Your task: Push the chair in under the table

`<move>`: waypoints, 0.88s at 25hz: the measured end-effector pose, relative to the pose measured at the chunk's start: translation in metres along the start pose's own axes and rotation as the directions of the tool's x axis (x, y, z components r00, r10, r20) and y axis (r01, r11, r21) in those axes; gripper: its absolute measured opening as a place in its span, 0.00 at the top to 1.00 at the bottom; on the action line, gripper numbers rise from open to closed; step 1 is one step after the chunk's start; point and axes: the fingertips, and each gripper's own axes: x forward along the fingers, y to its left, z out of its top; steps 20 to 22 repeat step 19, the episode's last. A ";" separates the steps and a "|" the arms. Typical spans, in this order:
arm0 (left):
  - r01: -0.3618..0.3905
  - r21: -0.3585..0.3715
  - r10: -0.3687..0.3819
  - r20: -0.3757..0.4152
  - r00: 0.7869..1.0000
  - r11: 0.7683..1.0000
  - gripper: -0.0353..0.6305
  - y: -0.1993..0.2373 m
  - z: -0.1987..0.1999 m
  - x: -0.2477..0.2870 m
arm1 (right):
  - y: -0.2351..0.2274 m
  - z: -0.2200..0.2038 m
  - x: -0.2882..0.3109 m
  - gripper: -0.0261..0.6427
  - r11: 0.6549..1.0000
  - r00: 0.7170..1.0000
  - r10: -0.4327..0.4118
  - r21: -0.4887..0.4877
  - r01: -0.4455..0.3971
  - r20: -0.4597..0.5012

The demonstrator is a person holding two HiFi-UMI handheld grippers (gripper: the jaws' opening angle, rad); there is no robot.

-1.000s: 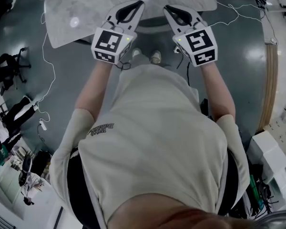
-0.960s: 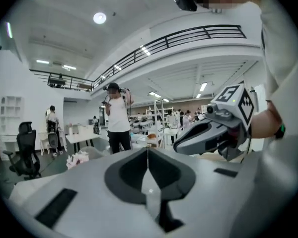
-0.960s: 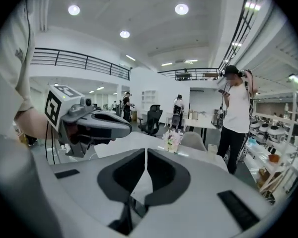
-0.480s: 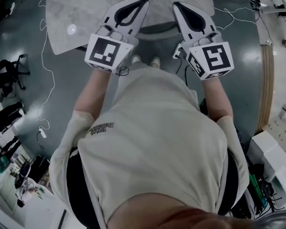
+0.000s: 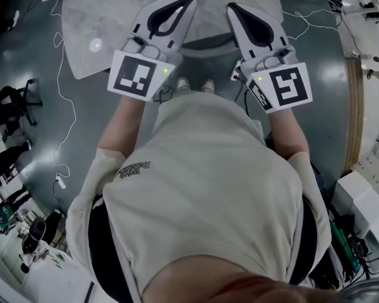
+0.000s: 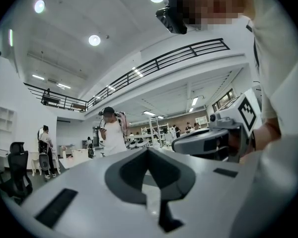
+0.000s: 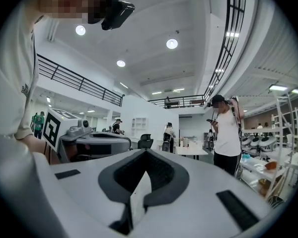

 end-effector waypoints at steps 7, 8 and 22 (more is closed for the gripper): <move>0.002 -0.007 -0.002 -0.008 1.000 1.000 0.93 0.008 -0.003 0.001 | -0.003 0.003 0.007 0.95 1.000 1.000 -0.005 -0.005 0.005 0.002; 0.002 -0.005 -0.002 -0.009 1.000 1.000 0.93 0.009 -0.003 0.002 | -0.004 0.003 0.008 0.95 1.000 1.000 -0.006 -0.007 0.006 0.002; 0.019 0.010 -0.019 -0.014 1.000 1.000 0.93 0.018 -0.005 0.013 | -0.012 0.002 0.027 0.95 0.998 1.000 0.010 0.064 -0.010 -0.004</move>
